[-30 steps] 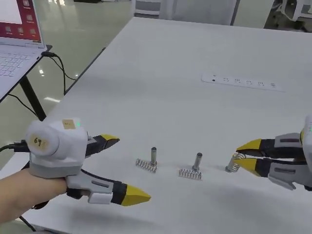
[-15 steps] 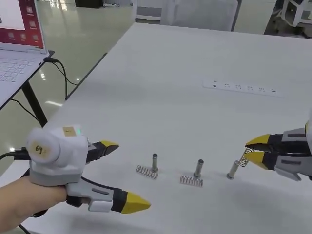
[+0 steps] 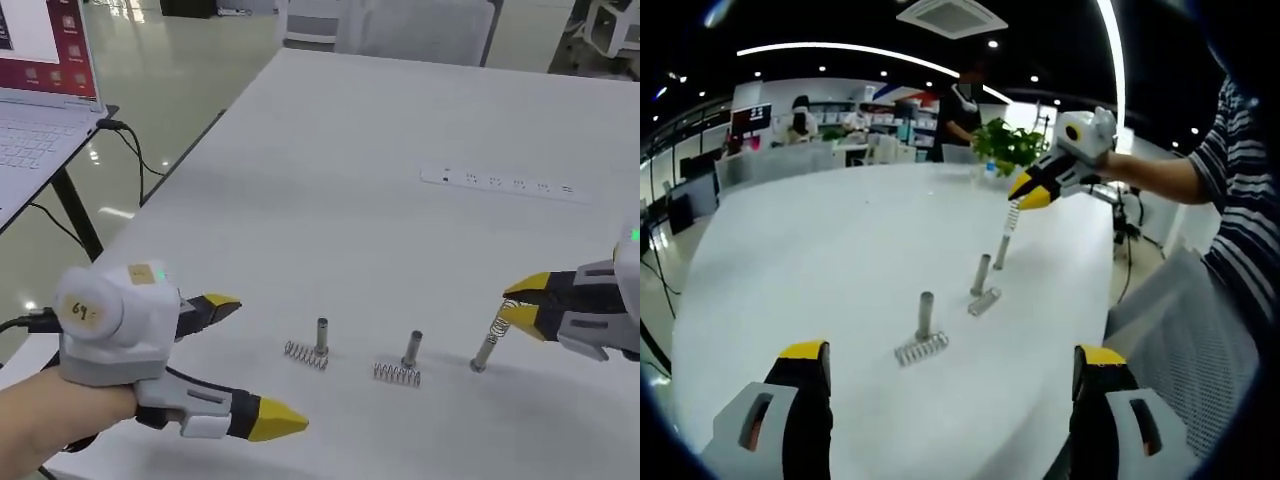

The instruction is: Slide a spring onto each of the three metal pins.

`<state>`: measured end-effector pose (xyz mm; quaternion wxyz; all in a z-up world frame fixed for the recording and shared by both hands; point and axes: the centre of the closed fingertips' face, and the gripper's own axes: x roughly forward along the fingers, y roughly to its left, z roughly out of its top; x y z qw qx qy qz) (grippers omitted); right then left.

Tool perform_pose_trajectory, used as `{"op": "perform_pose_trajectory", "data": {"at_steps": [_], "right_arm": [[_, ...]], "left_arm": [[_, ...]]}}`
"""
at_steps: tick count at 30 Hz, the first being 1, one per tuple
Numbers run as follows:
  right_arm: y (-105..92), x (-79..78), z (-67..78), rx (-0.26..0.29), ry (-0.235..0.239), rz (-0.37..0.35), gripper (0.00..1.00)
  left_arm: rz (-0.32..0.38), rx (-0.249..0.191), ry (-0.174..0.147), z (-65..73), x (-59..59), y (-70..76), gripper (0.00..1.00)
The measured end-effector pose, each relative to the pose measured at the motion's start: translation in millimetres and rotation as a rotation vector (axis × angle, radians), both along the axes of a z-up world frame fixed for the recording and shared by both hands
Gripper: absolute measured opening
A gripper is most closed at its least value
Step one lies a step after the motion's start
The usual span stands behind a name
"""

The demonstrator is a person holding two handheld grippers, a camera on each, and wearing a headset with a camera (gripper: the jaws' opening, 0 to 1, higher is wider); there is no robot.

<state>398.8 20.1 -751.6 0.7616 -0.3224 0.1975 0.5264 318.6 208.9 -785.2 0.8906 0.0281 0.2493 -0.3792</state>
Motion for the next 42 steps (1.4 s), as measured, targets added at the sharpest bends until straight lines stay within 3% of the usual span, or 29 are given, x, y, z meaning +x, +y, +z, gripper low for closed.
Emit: {"op": "perform_pose_trajectory", "data": {"at_steps": [18, 28, 34, 42], "right_arm": [[4.1, -2.0, -16.3, -0.009, 0.031, -0.006, 0.07], [2.4, -1.3, -50.8, -0.062, 0.077, -0.013, 0.07], [-0.2, -2.4, -64.0, -0.083, 0.090, -0.014, 0.08], [-1.1, -2.5, -63.2, -0.070, 0.093, -0.025, 0.08]], "left_arm": [[-0.005, -0.009, -0.012, 5.2, 4.3, -1.8, 0.98], [0.000, -0.009, -0.008, 3.8, 1.6, -1.7, 0.98], [0.005, -0.009, -0.004, 2.6, 1.1, -1.7, 0.98], [0.007, -0.012, -0.002, 2.2, 1.2, -3.3, 0.98]]}}
